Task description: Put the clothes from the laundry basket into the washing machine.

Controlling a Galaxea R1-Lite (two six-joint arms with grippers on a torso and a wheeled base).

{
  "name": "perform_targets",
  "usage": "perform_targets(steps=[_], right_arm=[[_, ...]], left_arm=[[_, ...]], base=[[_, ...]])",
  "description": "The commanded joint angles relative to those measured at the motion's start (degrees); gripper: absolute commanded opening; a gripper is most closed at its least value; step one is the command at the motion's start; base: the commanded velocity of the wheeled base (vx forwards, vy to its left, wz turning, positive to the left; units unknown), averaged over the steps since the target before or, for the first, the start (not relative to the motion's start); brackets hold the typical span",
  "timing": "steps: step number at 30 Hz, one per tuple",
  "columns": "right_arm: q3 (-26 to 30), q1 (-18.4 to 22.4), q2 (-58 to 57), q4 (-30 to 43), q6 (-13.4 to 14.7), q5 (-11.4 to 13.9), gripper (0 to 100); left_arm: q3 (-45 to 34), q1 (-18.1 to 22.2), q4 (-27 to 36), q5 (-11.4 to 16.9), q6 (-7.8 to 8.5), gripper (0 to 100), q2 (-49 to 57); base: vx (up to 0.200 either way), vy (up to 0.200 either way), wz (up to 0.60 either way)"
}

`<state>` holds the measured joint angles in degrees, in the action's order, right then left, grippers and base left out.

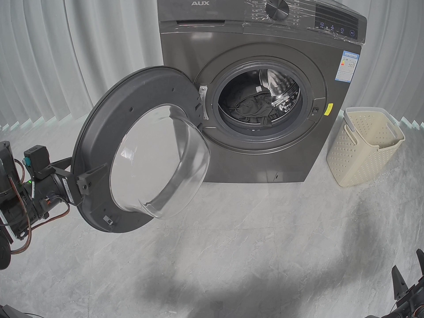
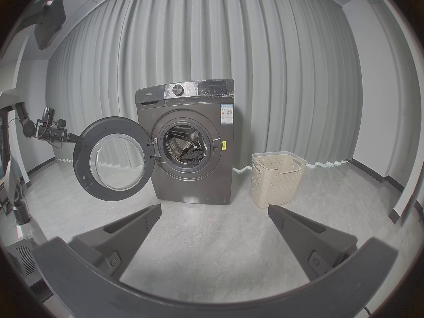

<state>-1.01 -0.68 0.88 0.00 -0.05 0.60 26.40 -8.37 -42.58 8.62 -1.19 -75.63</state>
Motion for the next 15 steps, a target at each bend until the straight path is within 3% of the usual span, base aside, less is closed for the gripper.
perform_targets(steps=[1, 9, 15], right_arm=[[1.0, 0.0, -0.9, 0.0, 0.0, 0.0, 100], [1.0, 0.0, -0.9, 0.0, 0.0, 0.0, 100], [1.0, 0.0, -0.9, 0.0, 0.0, 0.0, 100]], left_arm=[[-0.7, -4.0, -0.2, 0.0, -0.48, 100, -0.7], [-1.6, -13.2, -0.2, -0.4, -2.15, 100, 1.4], [-1.9, -14.9, -0.2, -0.6, -2.06, 100, 0.7]], base=[[0.000, 0.000, 0.00], [0.000, 0.000, 0.00], [0.000, 0.000, 0.00]])
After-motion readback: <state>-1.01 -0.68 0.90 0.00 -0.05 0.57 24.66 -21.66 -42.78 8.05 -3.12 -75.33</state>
